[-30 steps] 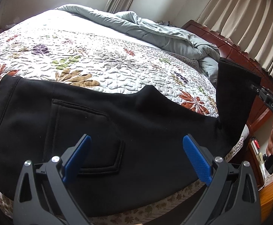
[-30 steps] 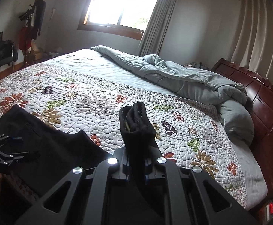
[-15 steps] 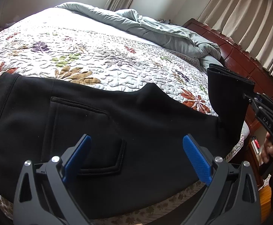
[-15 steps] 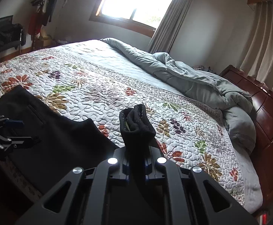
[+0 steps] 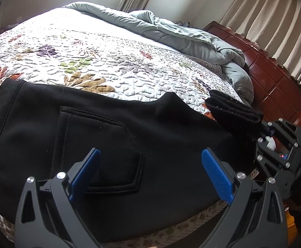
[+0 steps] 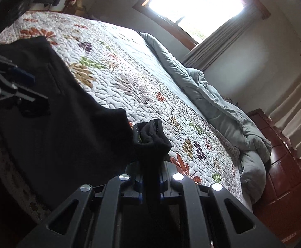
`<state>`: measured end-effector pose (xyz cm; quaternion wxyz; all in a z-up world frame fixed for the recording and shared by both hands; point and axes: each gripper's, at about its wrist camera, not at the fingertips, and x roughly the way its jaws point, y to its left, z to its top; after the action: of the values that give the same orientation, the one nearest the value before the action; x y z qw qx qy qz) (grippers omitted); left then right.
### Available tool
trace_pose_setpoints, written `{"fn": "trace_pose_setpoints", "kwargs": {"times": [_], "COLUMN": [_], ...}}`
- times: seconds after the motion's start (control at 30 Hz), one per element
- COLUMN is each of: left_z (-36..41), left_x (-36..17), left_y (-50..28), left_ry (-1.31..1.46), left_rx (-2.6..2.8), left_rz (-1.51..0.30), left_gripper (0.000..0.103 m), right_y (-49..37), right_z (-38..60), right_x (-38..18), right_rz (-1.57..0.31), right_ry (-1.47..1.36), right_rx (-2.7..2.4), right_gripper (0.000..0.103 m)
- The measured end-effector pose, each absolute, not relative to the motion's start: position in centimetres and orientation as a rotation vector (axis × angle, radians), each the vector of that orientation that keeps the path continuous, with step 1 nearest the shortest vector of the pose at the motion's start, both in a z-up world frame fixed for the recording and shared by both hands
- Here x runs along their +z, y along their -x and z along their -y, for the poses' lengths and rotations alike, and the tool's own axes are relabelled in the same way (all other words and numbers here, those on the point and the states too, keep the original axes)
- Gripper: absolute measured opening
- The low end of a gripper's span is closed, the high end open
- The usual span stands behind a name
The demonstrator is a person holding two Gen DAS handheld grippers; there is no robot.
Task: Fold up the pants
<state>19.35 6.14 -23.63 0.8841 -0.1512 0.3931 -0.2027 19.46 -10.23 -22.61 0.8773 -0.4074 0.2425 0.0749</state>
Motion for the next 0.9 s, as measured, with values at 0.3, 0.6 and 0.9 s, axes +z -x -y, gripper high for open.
{"fn": "trace_pose_setpoints", "kwargs": {"times": [0.3,0.6,0.9], "left_z": [-6.2,-6.7,-7.2], "left_x": [-23.7,-24.1,-24.2], "left_y": [-19.4,-19.8,-19.6], "left_ry": [0.312,0.319,0.324], "left_rx": [-0.414,-0.393,-0.374], "left_rz": [-0.82,-0.832,-0.838], "left_gripper": [0.098,0.098,0.098], "right_y": [-19.2,-18.7,-20.0], "right_z": [8.6,8.5,11.0], "right_x": [-27.4,-30.2,-26.9], "right_rz": [-0.538,-0.594,-0.809], "right_ry": [0.981,1.011,0.663], "right_rx": [0.194,0.238,0.443], "right_gripper": [0.01,0.011,0.033]}}
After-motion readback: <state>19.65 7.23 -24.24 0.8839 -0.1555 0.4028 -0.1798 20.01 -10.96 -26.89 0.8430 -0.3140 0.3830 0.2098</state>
